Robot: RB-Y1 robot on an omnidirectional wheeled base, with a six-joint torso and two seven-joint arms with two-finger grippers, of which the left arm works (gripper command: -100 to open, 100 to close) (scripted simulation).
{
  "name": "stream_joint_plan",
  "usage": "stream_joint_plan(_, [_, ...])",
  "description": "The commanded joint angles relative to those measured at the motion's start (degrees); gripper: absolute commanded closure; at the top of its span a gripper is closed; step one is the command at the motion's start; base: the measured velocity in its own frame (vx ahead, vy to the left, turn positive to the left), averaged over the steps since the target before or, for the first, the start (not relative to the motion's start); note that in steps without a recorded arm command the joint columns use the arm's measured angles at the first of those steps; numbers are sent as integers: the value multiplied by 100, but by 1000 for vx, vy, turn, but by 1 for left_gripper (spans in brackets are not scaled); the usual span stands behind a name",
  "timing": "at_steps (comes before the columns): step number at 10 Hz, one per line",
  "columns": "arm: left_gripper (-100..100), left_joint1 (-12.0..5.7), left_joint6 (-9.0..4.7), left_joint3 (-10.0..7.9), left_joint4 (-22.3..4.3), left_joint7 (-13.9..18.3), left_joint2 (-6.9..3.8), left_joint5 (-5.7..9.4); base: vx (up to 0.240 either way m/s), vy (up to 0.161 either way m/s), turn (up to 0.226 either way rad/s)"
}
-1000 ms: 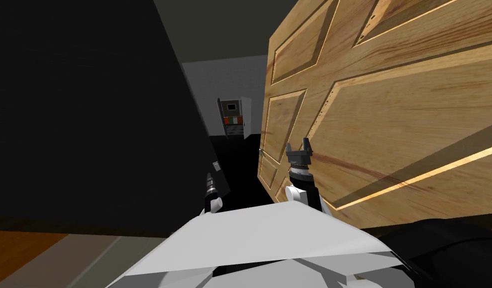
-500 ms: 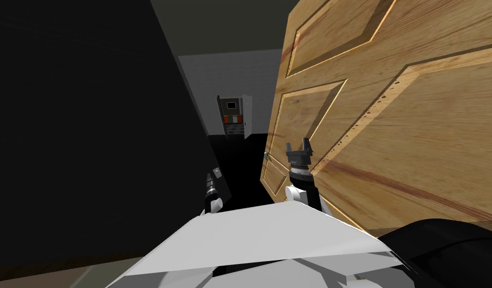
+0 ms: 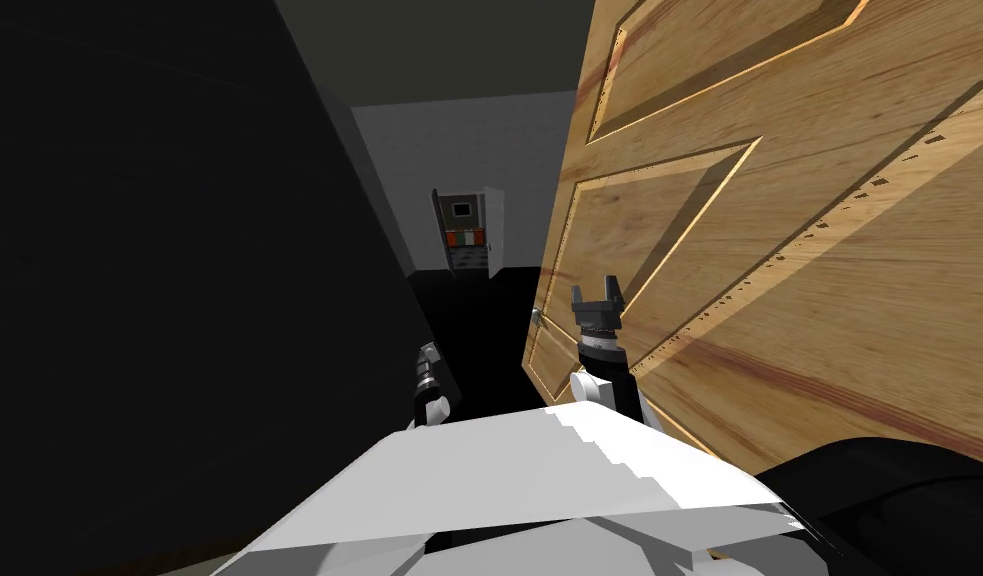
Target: Push the door open
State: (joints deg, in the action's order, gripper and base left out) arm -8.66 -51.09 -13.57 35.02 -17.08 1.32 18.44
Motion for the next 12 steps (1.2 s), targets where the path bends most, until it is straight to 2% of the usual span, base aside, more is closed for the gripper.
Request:
stream_joint_plan(1, [100, 6, 17, 0, 11, -3, -1, -1, -27, 1, 16])
stream_joint_plan(5, [100, 6, 17, 0, 11, -3, -1, -1, -10, 0, -5])
stream_joint_plan(6, [-100, -124, -51, 95, -151, -83, -171, 179, -62, -13, 101])
stream_joint_plan(7, [-100, -226, -104, 169, -276, -145, -244, 319, -150, -23, 131])
stream_joint_plan(8, [-100, -282, -133, 210, -346, -180, -269, 397, -167, -37, 82])
stream_joint_plan(9, [-100, -403, -196, 297, -496, -254, -284, 563, -153, -54, 84])
stream_joint_plan(10, [-100, -464, -228, 342, -572, -291, -274, 647, -143, -45, 76])
stream_joint_plan(11, [-100, -584, -291, 429, -720, -365, -221, 812, -148, -72, 97])
stream_joint_plan(12, [-100, -640, -320, 469, -790, -399, -178, 889, -119, -92, 65])
